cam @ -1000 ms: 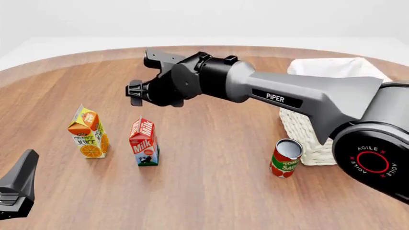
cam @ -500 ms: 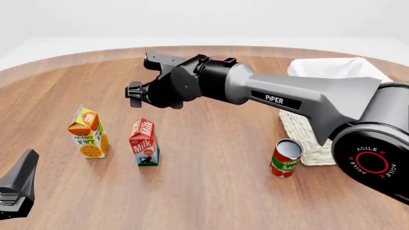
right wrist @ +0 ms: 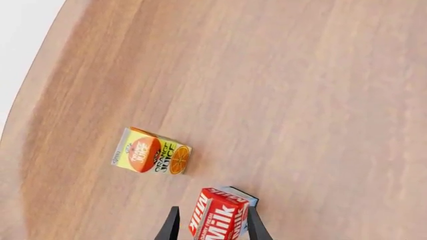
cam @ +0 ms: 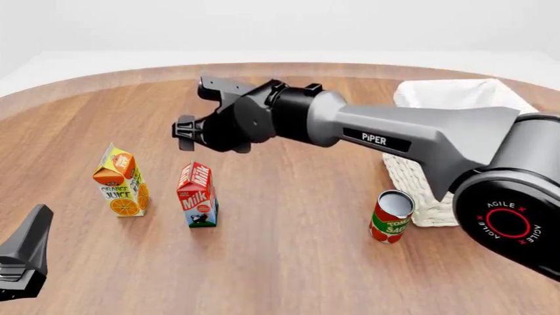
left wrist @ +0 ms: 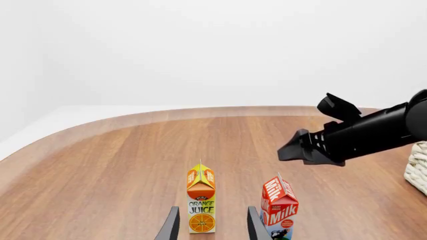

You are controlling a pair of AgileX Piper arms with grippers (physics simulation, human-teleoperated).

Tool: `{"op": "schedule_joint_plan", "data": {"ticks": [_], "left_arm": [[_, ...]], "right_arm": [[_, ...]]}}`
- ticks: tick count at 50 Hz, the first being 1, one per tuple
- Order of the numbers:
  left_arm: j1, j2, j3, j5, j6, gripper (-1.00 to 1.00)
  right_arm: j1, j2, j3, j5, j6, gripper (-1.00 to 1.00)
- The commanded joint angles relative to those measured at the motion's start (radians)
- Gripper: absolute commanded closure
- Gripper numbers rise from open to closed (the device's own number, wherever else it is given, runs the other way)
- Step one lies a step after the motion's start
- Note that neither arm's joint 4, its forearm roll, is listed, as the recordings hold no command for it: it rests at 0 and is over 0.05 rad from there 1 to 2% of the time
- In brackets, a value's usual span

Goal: Pick the milk and place it in the basket.

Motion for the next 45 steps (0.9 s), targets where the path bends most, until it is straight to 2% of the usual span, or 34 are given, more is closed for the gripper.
{"op": "schedule_joint_plan", "data": {"ticks": [1, 23, 45], "left_arm": [[0.000, 0.000, 0.000, 0.000, 0.000, -1.00], [0.000, 0.000, 0.000, 0.000, 0.000, -1.00], [0.000, 0.000, 0.000, 0.000, 0.000, -1.00]], "right_arm": [[0.001, -0.004, 0.014, -0.009, 0.006, -1.00], [0.001, 0.010, 0.031, -0.026, 0.022, -1.00], [0.022, 0.049, -0.001, -0.018, 0.031, -1.00]]}}
